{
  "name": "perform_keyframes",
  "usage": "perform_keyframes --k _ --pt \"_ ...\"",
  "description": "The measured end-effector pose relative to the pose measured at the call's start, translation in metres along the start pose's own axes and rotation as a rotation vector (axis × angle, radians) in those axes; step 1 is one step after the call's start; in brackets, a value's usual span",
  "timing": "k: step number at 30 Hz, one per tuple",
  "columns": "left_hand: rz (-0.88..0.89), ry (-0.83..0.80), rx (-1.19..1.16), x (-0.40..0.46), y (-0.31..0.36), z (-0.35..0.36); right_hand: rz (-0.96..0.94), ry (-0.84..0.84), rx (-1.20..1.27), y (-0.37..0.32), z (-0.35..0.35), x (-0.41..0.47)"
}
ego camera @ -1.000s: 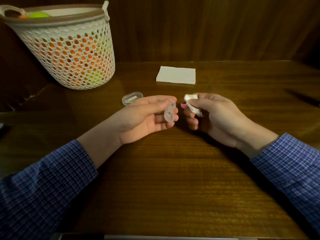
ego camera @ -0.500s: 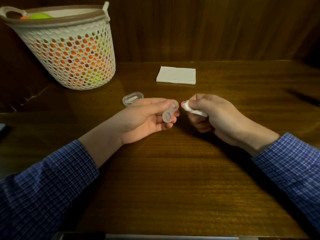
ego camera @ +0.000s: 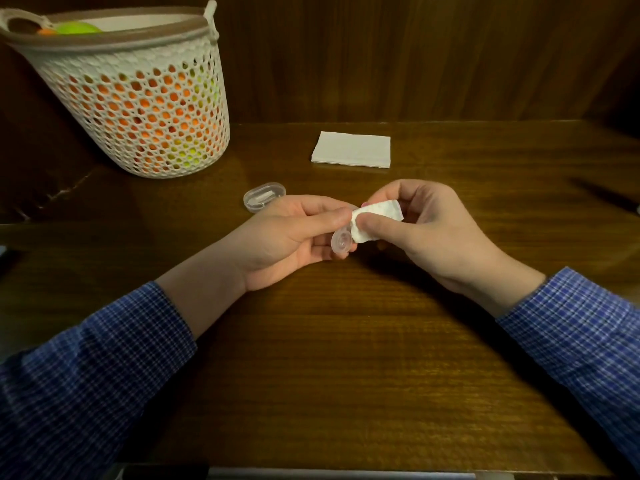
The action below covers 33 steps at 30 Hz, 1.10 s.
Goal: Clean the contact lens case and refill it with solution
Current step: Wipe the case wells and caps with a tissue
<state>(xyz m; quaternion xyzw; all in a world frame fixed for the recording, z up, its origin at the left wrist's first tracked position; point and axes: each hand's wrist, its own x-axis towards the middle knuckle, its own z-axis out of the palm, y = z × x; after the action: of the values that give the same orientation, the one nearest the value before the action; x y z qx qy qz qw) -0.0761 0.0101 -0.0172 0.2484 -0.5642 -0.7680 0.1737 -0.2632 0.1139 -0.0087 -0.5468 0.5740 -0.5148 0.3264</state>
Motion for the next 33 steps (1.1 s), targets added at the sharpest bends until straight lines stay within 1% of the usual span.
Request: perform_keyframes --k 2,6,10,14,17,23,29,31,33 --pt "-0.004 0.038 -0.001 0.000 0.000 0.003 0.018 0.016 0.022 0.000 0.001 0.000" --pt "-0.015 0.105 0.011 0.000 0.000 0.007 0.145 0.005 0.148 0.003 0.004 0.000" --pt "-0.028 0.133 0.056 -0.002 0.000 0.007 0.213 -0.007 0.199 0.006 0.006 0.001" --pt "-0.002 0.121 0.164 -0.005 -0.003 0.006 0.122 0.052 0.012 0.006 0.009 -0.001" --pt "0.037 0.101 0.158 -0.005 -0.005 0.005 0.058 0.114 -0.083 0.005 0.011 -0.001" --pt "0.060 0.122 0.127 -0.005 -0.007 0.007 0.058 0.153 -0.111 0.006 0.013 0.001" --pt "-0.019 0.044 0.090 -0.001 0.001 0.004 0.054 0.116 -0.062 0.009 0.006 0.003" --pt "-0.029 0.039 0.084 0.000 0.001 0.003 0.033 0.107 -0.070 0.009 0.006 0.003" --pt "-0.034 0.068 0.071 0.000 0.000 0.002 0.017 0.108 -0.114 0.007 0.007 0.001"
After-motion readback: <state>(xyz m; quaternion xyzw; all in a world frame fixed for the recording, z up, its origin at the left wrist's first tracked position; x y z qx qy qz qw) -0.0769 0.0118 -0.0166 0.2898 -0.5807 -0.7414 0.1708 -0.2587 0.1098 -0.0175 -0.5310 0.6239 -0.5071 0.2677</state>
